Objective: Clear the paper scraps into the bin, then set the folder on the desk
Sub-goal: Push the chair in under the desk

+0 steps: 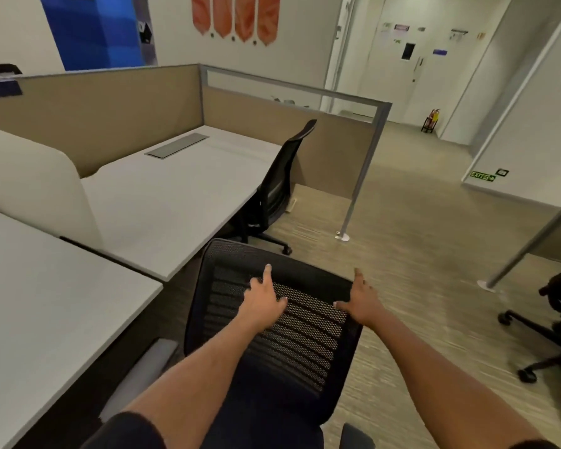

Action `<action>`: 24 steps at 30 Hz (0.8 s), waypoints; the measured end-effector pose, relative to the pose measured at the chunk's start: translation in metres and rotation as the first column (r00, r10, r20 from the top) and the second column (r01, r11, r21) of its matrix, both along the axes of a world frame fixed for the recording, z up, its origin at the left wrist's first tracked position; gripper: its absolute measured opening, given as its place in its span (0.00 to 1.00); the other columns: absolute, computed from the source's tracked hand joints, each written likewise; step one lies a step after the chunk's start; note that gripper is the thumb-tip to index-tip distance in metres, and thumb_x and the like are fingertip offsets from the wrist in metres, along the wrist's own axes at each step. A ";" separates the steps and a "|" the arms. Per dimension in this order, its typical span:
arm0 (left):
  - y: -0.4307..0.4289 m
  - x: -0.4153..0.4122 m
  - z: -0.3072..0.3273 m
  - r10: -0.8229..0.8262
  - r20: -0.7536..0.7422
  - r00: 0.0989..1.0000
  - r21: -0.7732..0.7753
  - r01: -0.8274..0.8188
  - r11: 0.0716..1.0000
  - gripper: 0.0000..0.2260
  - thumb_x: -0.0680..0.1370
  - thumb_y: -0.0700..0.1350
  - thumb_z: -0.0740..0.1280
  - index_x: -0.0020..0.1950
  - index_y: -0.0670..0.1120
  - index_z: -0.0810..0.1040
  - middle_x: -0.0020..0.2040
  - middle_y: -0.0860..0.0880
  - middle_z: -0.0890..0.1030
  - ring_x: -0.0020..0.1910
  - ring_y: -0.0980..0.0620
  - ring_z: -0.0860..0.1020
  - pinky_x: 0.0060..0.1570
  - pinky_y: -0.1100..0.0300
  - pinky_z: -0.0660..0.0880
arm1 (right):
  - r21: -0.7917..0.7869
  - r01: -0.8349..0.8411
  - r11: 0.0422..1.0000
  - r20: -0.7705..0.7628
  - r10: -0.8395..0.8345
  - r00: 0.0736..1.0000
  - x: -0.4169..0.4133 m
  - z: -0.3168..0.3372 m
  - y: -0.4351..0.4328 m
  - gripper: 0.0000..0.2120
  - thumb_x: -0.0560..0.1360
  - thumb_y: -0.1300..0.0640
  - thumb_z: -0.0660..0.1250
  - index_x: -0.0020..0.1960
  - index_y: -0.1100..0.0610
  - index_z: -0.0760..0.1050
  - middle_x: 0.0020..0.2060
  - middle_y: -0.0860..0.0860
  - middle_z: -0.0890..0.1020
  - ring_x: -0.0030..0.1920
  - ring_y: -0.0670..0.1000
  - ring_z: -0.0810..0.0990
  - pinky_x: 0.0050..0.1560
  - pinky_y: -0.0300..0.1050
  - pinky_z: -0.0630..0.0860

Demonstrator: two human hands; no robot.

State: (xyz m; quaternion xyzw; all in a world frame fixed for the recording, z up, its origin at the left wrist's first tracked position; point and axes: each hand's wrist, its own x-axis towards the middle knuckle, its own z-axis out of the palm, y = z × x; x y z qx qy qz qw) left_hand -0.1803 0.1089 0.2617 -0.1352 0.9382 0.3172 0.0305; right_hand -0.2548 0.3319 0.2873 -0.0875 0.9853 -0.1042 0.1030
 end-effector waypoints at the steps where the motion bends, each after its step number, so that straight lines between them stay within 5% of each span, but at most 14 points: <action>1: 0.003 -0.008 -0.001 0.017 -0.012 1.000 -0.007 -0.017 1.000 0.38 0.76 0.58 0.64 0.77 0.53 0.42 0.69 0.35 0.63 0.65 0.33 0.67 0.62 0.39 0.68 | 0.026 -0.030 0.999 -0.018 0.031 0.999 0.000 -0.008 0.001 0.47 0.73 0.44 0.68 0.76 0.63 0.42 0.73 0.64 0.58 0.70 0.65 0.61 0.70 0.59 0.57; 6: 0.011 -0.027 -0.011 0.052 0.003 0.999 -0.104 -0.051 0.993 0.32 0.78 0.60 0.61 0.76 0.61 0.45 0.75 0.35 0.52 0.73 0.32 0.49 0.58 0.28 0.64 | -0.048 -0.042 0.998 -0.122 0.036 0.992 0.002 -0.025 0.001 0.42 0.70 0.45 0.72 0.74 0.58 0.54 0.65 0.63 0.67 0.65 0.63 0.64 0.68 0.55 0.59; 12: 0.027 -0.040 -0.006 0.335 -0.049 0.941 0.033 -0.333 0.942 0.27 0.77 0.65 0.56 0.74 0.59 0.55 0.74 0.35 0.49 0.73 0.30 0.43 0.54 0.27 0.66 | -0.084 -0.044 0.995 -0.147 0.031 0.989 0.015 -0.024 -0.012 0.39 0.68 0.51 0.74 0.73 0.56 0.58 0.63 0.61 0.68 0.64 0.62 0.65 0.67 0.54 0.60; 18: 0.032 -0.034 0.024 0.509 0.112 0.853 0.292 -0.518 0.804 0.42 0.71 0.69 0.64 0.76 0.52 0.49 0.72 0.27 0.36 0.70 0.25 0.37 0.61 0.27 0.60 | -0.029 -0.042 0.999 -0.173 0.036 0.984 0.051 -0.022 -0.036 0.39 0.68 0.52 0.74 0.72 0.56 0.57 0.63 0.61 0.68 0.64 0.62 0.66 0.67 0.54 0.61; 24: 0.024 0.007 0.015 0.522 0.147 0.840 0.315 -0.540 0.781 0.49 0.67 0.63 0.72 0.76 0.52 0.44 0.69 0.30 0.25 0.69 0.28 0.30 0.56 0.24 0.63 | 0.066 -0.058 0.996 -0.220 0.071 0.973 0.108 -0.027 -0.055 0.40 0.69 0.51 0.73 0.73 0.59 0.55 0.63 0.62 0.69 0.65 0.62 0.66 0.67 0.56 0.61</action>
